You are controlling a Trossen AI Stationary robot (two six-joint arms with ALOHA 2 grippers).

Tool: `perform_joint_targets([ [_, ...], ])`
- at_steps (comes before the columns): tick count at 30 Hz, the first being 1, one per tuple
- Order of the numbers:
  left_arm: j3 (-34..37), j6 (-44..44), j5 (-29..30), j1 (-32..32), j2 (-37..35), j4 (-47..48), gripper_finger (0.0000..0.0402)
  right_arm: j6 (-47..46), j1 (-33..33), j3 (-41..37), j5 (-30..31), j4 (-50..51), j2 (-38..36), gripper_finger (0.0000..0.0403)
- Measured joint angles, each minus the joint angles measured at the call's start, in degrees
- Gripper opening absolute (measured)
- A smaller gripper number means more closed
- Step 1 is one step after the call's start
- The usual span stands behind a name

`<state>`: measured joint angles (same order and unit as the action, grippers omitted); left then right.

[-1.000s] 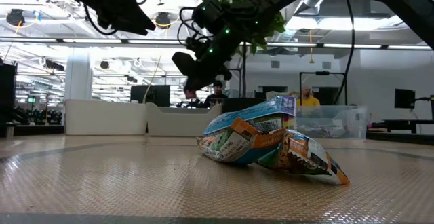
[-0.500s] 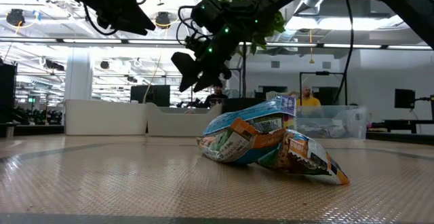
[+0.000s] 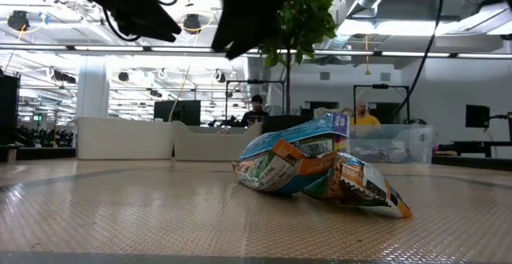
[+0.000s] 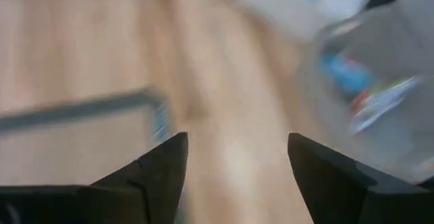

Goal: Pick and place Granola Bars by type
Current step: Put the blue granola bar into the transparent bin

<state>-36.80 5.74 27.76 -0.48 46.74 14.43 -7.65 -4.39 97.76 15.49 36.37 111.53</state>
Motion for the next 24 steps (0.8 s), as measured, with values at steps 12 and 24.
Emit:
perform_joint_targets([
  [12,3.0,2.9,0.6,-4.4,0.0,0.7,0.0278,-24.5,-14.8,0.0,-1.7,17.0,-0.5,0.0244],
  [24,3.1,3.0,1.4,-5.9,0.2,1.3,0.0278,-38.8,-17.4,-3.5,-4.6,17.8,-0.3,0.0244],
])
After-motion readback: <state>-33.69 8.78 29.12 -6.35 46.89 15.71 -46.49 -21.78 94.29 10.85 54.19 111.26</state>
